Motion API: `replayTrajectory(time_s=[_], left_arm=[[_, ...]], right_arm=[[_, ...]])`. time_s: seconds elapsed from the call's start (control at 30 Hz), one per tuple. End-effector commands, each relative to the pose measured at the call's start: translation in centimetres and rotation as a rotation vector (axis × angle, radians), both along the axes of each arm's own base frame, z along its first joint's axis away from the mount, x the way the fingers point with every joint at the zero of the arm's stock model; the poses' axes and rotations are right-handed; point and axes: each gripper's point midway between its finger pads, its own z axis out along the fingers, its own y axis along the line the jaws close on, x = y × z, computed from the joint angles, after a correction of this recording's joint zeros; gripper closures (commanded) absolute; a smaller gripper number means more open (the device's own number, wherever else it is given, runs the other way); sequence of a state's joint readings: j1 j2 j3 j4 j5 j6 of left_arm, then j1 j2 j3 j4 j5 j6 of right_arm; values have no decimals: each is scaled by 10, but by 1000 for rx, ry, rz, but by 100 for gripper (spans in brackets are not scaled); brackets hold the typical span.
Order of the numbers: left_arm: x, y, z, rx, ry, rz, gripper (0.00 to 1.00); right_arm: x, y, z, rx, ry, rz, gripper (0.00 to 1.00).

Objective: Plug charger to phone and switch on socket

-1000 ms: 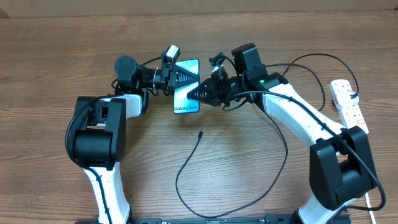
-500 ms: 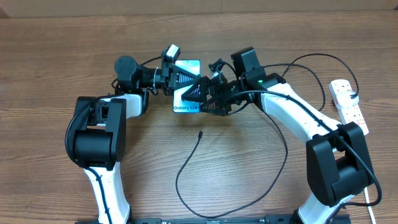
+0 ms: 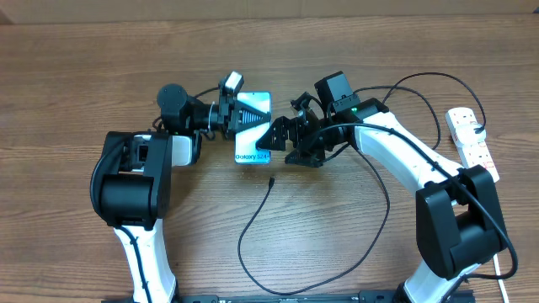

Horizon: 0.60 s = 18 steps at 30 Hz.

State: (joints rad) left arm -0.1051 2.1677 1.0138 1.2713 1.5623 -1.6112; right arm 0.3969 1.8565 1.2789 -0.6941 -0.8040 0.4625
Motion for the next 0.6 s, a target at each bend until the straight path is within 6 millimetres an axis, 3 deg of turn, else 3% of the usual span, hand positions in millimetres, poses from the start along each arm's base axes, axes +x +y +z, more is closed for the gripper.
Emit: replayTrajectory(time_s=[0.0,0.37,0.57], left_arm=[[-10,1,4,-2,-44,-18,96],[-19,2,-7,-1,-25,-10,96],[-10,1,-19,9,50,48,96]], right_arm=[[13,-29,-30,-209,-60,-61,0],[30,-77,-56,-519,-138,-157,0],[52,-85,-54,-570,-232,-207,0]])
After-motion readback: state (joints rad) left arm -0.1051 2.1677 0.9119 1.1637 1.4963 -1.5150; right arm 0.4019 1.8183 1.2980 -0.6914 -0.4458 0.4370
